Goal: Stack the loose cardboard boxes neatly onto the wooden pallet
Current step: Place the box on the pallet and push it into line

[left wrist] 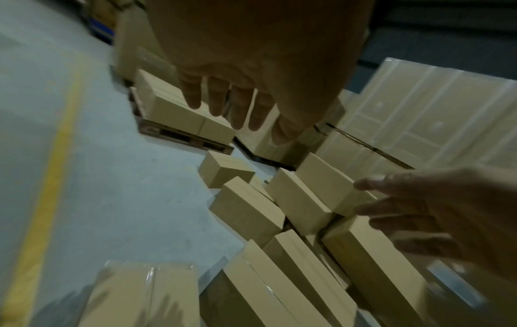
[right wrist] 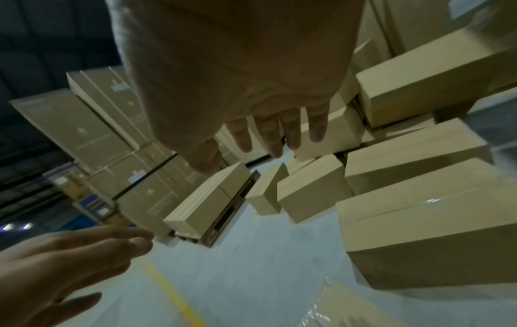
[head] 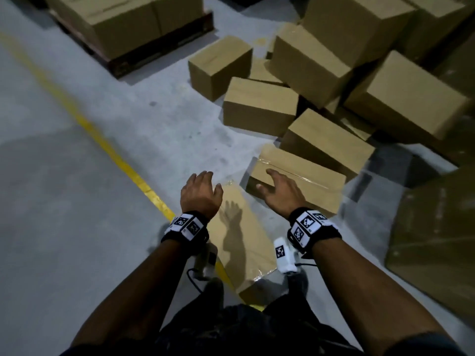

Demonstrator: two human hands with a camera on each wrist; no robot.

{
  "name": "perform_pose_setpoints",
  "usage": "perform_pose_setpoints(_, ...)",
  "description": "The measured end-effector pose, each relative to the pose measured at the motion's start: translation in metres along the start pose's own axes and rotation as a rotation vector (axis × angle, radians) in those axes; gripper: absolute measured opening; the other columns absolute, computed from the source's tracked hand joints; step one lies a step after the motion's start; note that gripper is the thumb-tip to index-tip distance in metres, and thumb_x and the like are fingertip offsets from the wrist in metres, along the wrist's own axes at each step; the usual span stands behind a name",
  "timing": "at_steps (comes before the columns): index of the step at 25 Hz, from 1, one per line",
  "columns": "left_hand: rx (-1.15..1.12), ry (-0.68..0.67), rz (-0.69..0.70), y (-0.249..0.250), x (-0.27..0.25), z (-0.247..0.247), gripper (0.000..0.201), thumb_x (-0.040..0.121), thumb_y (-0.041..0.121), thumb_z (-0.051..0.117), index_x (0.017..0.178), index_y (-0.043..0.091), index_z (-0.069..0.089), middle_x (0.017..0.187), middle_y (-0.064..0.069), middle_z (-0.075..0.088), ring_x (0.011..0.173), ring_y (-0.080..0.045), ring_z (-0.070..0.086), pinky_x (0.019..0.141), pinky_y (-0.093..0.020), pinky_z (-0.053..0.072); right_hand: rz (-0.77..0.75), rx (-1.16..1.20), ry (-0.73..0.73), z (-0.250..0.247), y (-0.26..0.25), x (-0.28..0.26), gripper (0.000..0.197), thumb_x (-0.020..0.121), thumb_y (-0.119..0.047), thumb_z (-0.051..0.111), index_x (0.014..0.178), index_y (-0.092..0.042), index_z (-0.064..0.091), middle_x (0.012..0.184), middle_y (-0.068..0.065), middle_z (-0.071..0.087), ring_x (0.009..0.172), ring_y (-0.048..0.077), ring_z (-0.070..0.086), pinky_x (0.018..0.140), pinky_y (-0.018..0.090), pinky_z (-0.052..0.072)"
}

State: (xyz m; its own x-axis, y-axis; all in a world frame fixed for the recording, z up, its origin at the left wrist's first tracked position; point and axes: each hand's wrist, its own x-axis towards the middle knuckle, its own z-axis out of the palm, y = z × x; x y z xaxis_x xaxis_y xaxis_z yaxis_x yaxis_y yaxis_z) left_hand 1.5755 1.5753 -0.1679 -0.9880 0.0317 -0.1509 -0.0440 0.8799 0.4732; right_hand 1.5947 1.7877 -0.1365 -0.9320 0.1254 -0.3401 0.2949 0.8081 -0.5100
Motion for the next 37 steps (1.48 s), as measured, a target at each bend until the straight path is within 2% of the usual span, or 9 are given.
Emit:
perform_pose_setpoints(4, -0.17, -0.008, -0.294, -0.006, 0.001, 0.039, 0.053, 0.099, 0.036, 0.052, 0.144, 0.008, 0.047, 0.14, -0.017, 0.054, 0.132, -0.035, 0.047, 0.103, -0.044, 0.04, -0.057, 0.035, -0.177, 0.013, 0.034, 0.049, 0.066, 0.097, -0.044, 0.058, 0.155, -0.022, 0.034, 0.153, 0.009, 0.047, 0.139, 0.032, 0.042, 0.111, 0.039, 0.036)
perform_pose_setpoints(7, -0.308, 0.039, -0.537, -0.017, -0.007, 0.078, 0.057, 0.099, 0.033, 0.056, 0.148, 0.008, 0.041, 0.145, -0.02, 0.05, 0.131, -0.036, 0.048, 0.103, -0.04, 0.038, -0.135, 0.02, -0.333, 0.04, 0.078, 0.084, 0.076, 0.091, -0.046, 0.062, 0.157, -0.029, 0.027, 0.156, 0.005, 0.044, 0.14, 0.03, 0.044, 0.112, 0.045, 0.04)
perform_pose_setpoints(13, -0.402, -0.006, -0.835, -0.047, -0.033, 0.178, 0.067, 0.098, 0.037, 0.058, 0.154, 0.017, 0.028, 0.156, -0.013, 0.037, 0.138, -0.035, 0.04, 0.108, -0.041, 0.036, -0.05, -0.001, -0.546, 0.111, 0.167, 0.121, 0.088, 0.094, -0.041, 0.064, 0.16, -0.032, 0.008, 0.16, 0.013, 0.034, 0.143, 0.033, 0.039, 0.115, 0.048, 0.035)
perform_pose_setpoints(19, -0.442, -0.041, -0.802, -0.128, -0.027, 0.327, 0.077, 0.095, 0.036, 0.064, 0.156, 0.016, 0.022, 0.161, -0.008, 0.027, 0.146, -0.028, 0.029, 0.114, -0.038, 0.028, -0.011, 0.041, -0.563, 0.236, 0.263, 0.173, 0.096, 0.09, -0.04, 0.07, 0.16, -0.034, 0.005, 0.163, 0.008, 0.028, 0.146, 0.032, 0.032, 0.116, 0.049, 0.033)
perform_pose_setpoints(25, -0.508, 0.009, -0.767, -0.197, 0.002, 0.439, 0.089, 0.083, 0.044, 0.072, 0.155, 0.018, 0.026, 0.157, -0.01, 0.033, 0.139, -0.025, 0.038, 0.108, -0.028, 0.031, -0.093, 0.085, -0.505, 0.336, 0.317, 0.227, 0.102, 0.087, -0.027, 0.076, 0.161, -0.029, 0.005, 0.163, 0.009, 0.025, 0.148, 0.029, 0.028, 0.113, 0.033, 0.028)
perform_pose_setpoints(27, -0.526, 0.012, -0.752, -0.206, 0.011, 0.455, 0.089, 0.085, 0.034, 0.075, 0.156, 0.015, 0.025, 0.157, -0.011, 0.033, 0.139, -0.026, 0.037, 0.107, -0.025, 0.032, -0.126, 0.139, -0.497, 0.352, 0.321, 0.237, 0.107, 0.086, -0.026, 0.077, 0.161, -0.031, 0.001, 0.166, 0.006, 0.018, 0.15, 0.028, 0.022, 0.117, 0.037, 0.026)
perform_pose_setpoints(31, -0.573, 0.044, -0.718, -0.223, 0.018, 0.486, 0.101, 0.071, 0.058, 0.07, 0.155, 0.023, 0.024, 0.15, -0.011, 0.043, 0.135, -0.029, 0.045, 0.108, -0.046, 0.043, -0.142, 0.173, -0.483, 0.378, 0.325, 0.246, 0.111, 0.086, -0.027, 0.078, 0.16, -0.031, -0.004, 0.168, 0.0, 0.008, 0.153, 0.022, 0.013, 0.116, 0.032, 0.019)
perform_pose_setpoints(33, -0.577, 0.06, -0.719, -0.224, 0.017, 0.492, 0.103, 0.07, 0.061, 0.069, 0.155, 0.033, 0.019, 0.151, -0.008, 0.04, 0.137, -0.028, 0.042, 0.111, -0.047, 0.04, -0.134, 0.186, -0.459, 0.384, 0.326, 0.245, 0.113, 0.085, -0.026, 0.079, 0.16, -0.033, -0.004, 0.169, -0.002, 0.005, 0.152, 0.02, 0.012, 0.114, 0.03, 0.019)
perform_pose_setpoints(37, -0.596, 0.081, -0.724, -0.217, 0.016, 0.488, 0.106, 0.066, 0.068, 0.064, 0.154, 0.043, 0.01, 0.158, -0.006, 0.029, 0.143, -0.026, 0.032, 0.115, -0.046, 0.035, -0.109, 0.236, -0.413, 0.388, 0.327, 0.243, 0.116, 0.081, -0.024, 0.082, 0.159, -0.039, -0.003, 0.169, -0.007, 0.005, 0.153, 0.02, 0.014, 0.118, 0.039, 0.023)
